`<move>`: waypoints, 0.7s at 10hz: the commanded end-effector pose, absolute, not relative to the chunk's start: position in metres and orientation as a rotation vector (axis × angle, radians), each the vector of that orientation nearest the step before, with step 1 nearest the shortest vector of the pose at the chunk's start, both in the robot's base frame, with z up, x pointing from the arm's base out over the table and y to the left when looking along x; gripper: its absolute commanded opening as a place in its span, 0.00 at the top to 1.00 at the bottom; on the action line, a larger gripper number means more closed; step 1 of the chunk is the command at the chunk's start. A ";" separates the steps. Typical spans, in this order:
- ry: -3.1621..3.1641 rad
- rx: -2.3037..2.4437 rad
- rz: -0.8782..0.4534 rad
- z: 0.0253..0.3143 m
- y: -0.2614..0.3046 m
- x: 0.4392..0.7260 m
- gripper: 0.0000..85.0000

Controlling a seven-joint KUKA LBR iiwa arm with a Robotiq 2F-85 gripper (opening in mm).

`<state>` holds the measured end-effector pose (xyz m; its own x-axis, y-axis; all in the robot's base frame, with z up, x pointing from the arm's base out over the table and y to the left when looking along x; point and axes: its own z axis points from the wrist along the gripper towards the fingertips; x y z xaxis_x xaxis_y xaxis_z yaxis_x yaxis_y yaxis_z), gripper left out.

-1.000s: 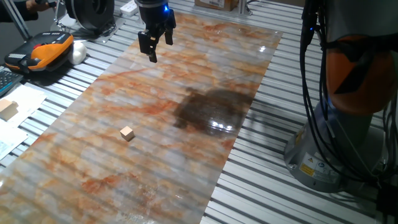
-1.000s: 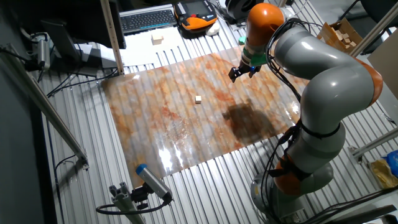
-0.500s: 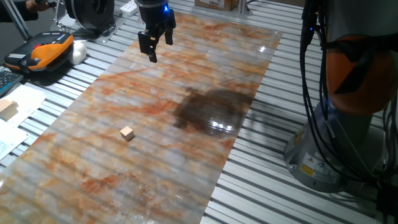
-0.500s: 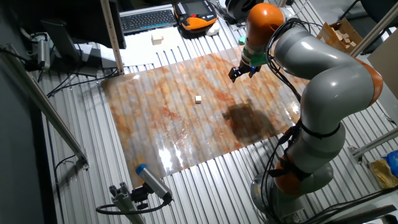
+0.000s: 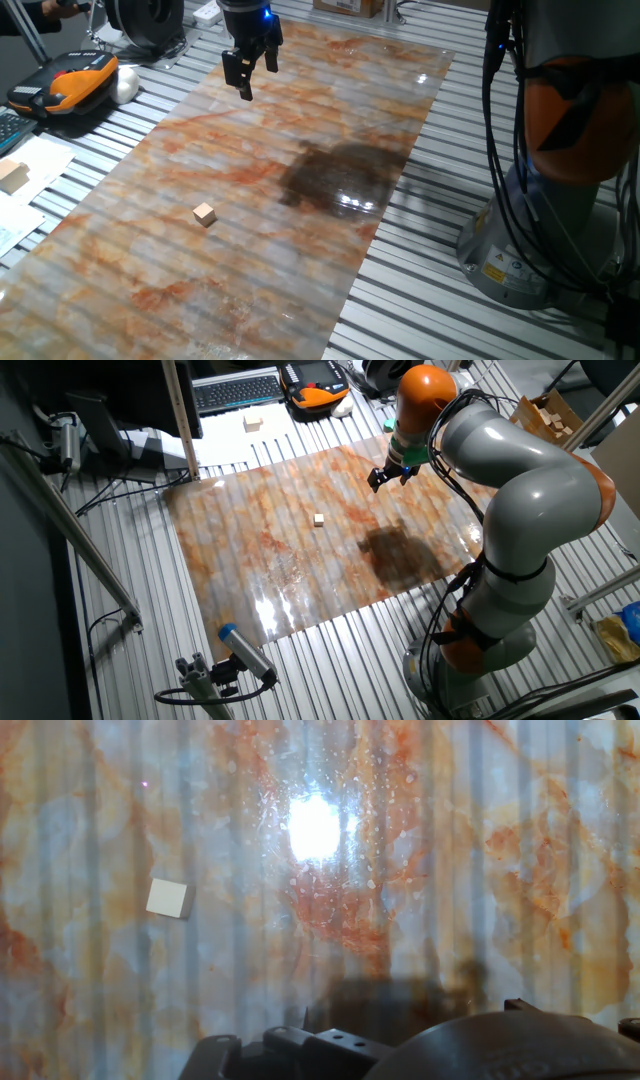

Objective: Pick up one small block

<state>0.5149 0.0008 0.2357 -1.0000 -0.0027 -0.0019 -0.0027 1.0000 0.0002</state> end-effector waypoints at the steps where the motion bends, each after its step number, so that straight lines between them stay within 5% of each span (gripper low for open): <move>1: 3.196 0.210 -0.008 0.236 0.001 0.515 1.00; 7: 3.200 0.212 -0.010 0.237 0.001 0.515 1.00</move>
<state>0.5151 0.0010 0.2374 -0.9891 0.1323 0.0649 0.1319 0.9912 -0.0104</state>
